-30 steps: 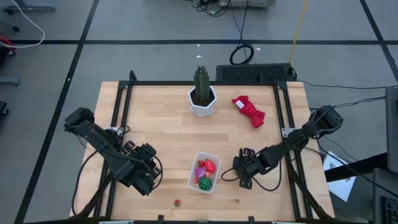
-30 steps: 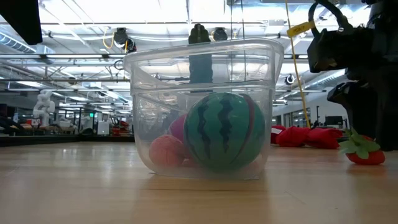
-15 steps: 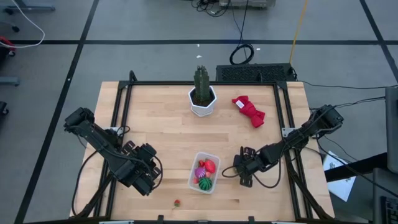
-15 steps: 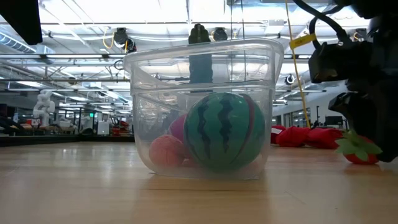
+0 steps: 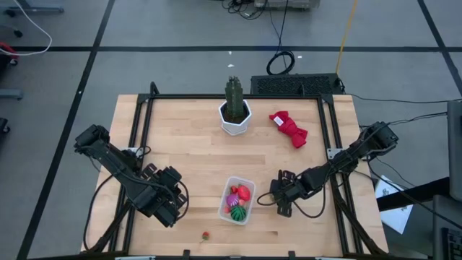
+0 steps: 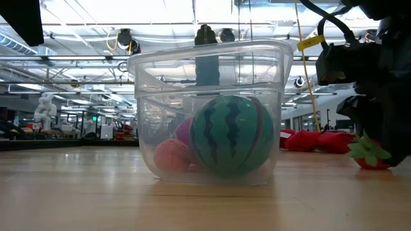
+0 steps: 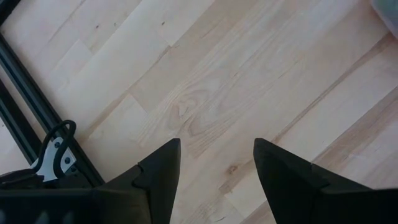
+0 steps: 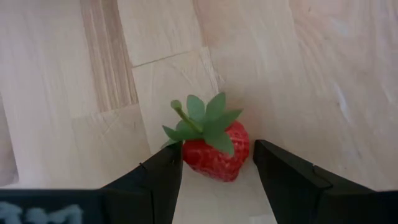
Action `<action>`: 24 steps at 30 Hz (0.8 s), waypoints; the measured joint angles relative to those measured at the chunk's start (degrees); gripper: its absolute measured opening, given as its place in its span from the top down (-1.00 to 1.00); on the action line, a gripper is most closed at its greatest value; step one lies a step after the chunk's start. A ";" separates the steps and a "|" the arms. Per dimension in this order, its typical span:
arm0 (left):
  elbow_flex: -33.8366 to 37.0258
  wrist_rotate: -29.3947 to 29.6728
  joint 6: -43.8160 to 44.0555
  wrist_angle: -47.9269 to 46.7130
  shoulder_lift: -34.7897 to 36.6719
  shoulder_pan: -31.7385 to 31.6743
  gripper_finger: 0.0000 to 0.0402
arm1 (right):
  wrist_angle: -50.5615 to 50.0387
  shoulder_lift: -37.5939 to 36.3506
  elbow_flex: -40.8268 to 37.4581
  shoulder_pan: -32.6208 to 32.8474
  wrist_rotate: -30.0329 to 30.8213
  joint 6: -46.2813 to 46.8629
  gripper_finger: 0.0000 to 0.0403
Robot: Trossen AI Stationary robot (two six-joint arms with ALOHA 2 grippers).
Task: Pick and placing Produce into tupperware
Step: Put the top red strawberry into the transparent bin
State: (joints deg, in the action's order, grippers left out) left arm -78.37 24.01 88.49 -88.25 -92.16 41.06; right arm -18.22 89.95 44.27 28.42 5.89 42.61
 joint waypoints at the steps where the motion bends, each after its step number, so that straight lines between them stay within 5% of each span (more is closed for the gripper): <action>1: 0.00 0.00 0.00 0.00 0.00 0.00 -0.04 | 0.16 0.00 0.00 -0.02 0.08 -0.04 0.03; 24: 0.00 0.02 0.00 0.02 0.00 0.00 -0.04 | 0.46 0.00 0.02 -0.07 0.22 -0.31 0.38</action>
State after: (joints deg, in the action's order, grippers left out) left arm -78.37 24.03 88.49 -88.22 -92.16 41.06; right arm -17.75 89.96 44.29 28.36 6.11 42.30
